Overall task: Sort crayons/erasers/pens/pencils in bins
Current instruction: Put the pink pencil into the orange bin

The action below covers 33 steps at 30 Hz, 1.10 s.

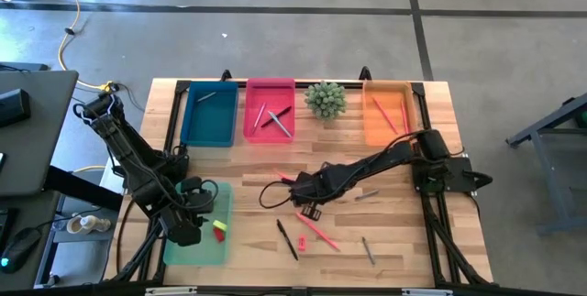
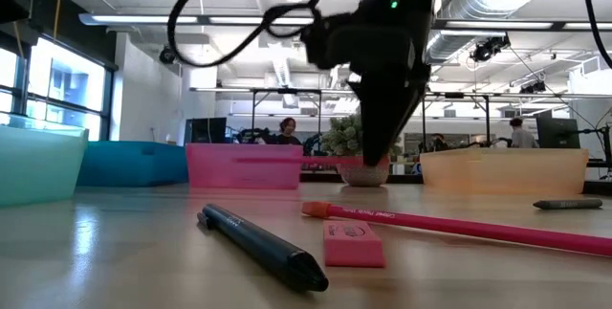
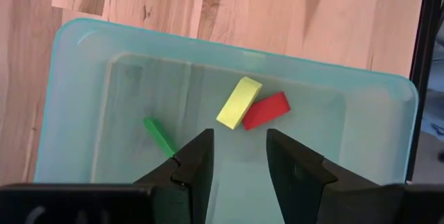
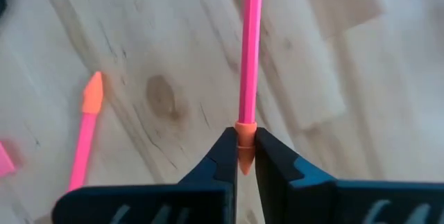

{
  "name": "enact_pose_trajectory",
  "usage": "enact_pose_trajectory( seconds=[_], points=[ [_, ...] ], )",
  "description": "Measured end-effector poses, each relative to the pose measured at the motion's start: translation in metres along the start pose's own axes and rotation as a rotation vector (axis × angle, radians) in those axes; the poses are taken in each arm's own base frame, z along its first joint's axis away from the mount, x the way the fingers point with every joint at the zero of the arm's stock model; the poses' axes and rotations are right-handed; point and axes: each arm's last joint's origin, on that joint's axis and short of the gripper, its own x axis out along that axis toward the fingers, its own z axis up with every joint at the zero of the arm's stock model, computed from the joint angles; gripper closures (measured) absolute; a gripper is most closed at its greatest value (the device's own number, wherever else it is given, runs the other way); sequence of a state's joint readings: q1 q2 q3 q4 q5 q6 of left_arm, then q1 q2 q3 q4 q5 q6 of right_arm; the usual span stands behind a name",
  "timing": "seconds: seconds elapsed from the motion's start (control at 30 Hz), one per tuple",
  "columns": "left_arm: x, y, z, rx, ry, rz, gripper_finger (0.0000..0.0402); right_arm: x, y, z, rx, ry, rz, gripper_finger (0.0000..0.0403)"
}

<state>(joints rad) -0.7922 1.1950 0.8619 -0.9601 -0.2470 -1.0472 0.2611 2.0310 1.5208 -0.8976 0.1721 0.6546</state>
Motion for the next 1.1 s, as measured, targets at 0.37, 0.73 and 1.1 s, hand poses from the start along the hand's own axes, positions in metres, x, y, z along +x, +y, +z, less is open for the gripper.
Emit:
enact_pose_trajectory(
  seconds=[0.37, 0.73, 1.1],
  points=[
    [0.000, -0.002, 0.003, -0.007, -0.064, 0.004, 0.0282, -0.070, -0.025, -0.008, 0.051, -0.162, -0.112, 0.0391],
    [-0.002, -0.001, 0.022, -0.086, -0.167, -0.016, 0.0282, -0.133, -0.068, -0.028, 0.062, -0.250, -0.263, 0.0391],
    [-0.010, 0.019, 0.071, -0.136, -0.371, 0.074, 0.0282, -0.183, -0.126, -0.045, 0.068, -0.304, -0.405, 0.0391]
  ],
)
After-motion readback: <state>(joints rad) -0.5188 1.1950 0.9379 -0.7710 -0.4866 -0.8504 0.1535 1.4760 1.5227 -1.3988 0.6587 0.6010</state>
